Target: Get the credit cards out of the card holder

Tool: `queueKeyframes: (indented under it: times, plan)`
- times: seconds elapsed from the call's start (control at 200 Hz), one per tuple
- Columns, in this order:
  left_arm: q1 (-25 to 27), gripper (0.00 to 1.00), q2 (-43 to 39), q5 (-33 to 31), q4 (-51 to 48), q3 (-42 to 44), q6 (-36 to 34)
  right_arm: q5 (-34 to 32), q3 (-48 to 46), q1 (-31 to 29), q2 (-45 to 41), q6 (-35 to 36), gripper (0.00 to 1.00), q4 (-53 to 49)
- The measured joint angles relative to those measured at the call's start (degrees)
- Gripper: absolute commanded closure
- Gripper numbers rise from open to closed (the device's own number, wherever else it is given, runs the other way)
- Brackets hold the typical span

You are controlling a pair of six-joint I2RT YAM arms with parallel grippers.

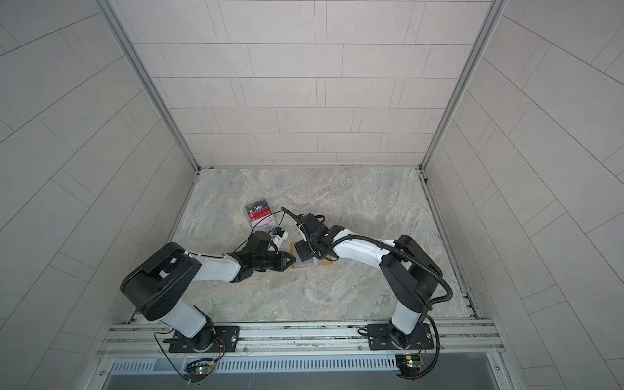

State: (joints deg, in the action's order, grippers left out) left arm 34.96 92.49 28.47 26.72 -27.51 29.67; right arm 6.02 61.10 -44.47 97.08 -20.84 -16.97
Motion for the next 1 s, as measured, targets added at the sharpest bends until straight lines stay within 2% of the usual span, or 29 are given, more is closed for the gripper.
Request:
queueKeyframes:
  times: [0.22, 0.305, 0.461, 1.001]
  plan:
    - [1.6, 0.93, 0.2, 0.0, 1.3, 0.6, 1.7, -0.1, 0.0, 0.0, 0.0, -0.5, 0.35, 0.0]
    - [1.8, 0.96, -0.2, -0.2, 1.4, 1.0, 2.4, -0.1, 0.0, 0.0, 0.0, -0.6, 0.30, 0.0]
    - [1.8, 1.00, -1.7, -0.9, 1.2, 1.0, 3.1, -0.2, -0.1, 0.0, 0.5, -0.7, 0.29, 0.0]
    - [1.8, 1.00, -2.1, -6.7, -5.7, -3.4, 2.4, -0.3, -0.7, -0.1, 2.4, -0.6, 0.27, 0.7]
